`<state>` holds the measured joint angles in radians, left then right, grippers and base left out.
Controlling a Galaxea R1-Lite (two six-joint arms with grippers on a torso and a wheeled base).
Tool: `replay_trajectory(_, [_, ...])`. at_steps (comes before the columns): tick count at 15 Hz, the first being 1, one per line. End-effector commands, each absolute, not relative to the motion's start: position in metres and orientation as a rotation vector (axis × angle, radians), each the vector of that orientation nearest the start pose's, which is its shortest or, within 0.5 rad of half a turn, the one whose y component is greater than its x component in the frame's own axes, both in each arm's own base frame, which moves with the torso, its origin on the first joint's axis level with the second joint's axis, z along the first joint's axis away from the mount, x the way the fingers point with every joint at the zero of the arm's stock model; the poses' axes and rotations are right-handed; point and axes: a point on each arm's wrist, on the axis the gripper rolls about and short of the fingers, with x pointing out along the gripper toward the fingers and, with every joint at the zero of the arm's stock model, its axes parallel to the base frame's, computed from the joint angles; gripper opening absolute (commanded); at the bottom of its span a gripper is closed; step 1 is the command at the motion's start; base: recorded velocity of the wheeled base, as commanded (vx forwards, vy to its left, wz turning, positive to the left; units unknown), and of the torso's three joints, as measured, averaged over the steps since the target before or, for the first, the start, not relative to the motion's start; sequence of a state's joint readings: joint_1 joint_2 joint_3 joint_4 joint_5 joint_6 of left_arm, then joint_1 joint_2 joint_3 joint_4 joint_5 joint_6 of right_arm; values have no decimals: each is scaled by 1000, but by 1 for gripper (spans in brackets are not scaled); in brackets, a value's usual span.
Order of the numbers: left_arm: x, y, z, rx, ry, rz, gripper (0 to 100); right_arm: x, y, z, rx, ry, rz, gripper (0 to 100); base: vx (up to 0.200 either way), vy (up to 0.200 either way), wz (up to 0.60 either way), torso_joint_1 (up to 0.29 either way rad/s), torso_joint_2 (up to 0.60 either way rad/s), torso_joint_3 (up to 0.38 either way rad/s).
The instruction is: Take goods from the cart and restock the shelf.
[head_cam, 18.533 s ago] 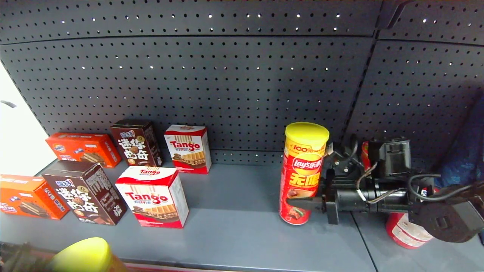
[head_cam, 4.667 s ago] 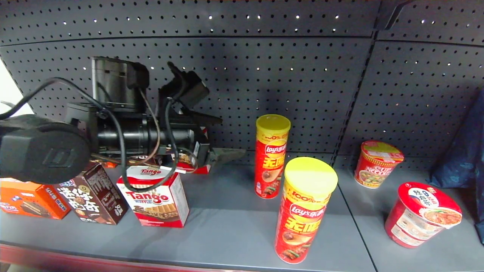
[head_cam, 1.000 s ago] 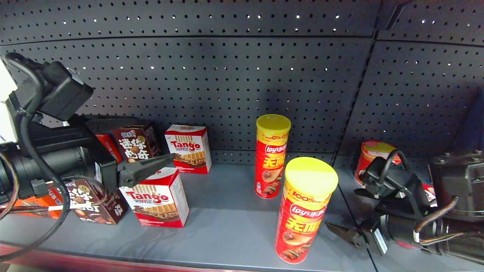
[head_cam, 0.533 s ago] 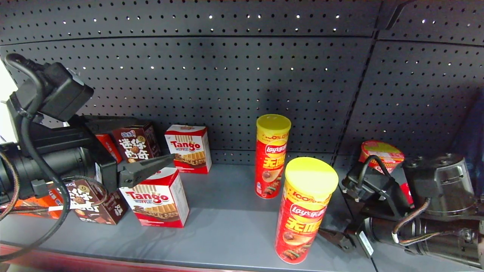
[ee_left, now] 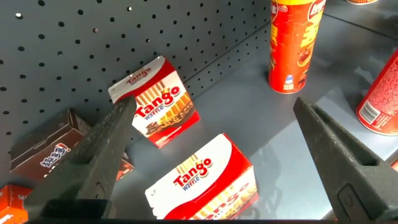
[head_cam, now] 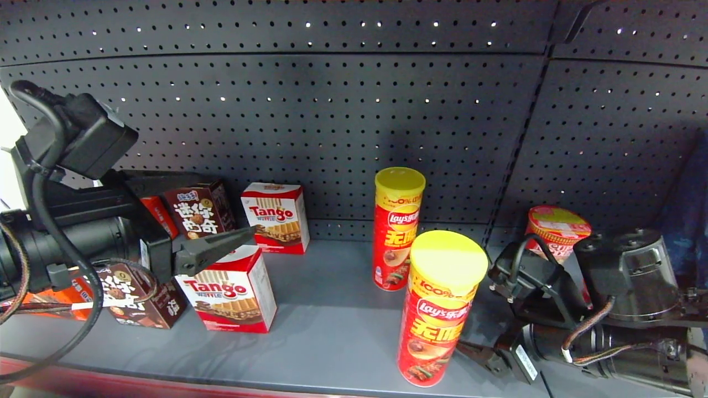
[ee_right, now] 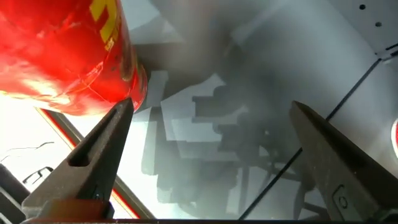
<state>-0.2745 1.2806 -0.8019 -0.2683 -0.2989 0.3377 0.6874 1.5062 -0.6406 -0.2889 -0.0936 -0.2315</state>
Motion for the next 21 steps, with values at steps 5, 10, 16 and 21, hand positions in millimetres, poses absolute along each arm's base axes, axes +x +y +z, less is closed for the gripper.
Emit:
replay_trajectory(5, [194,-61,252,324,119,-603,100,190,156,158,-435,441,646,100,0,0,0,0,0,0])
replay_trajectory(10, [192,-61,247,324,131,-606,100,192,158,156,-438,449,653,100,0,0,0,0,0,0])
replay_trajectory(16, [193,-60,246,322,139,-601,100,195,165,156,-440,442,664,100,0,0,0,0,0,0])
replay_trajectory(21, [193,-59,246,321,141,-596,100,194,169,158,-439,434,677,100,0,0,0,0,0,0])
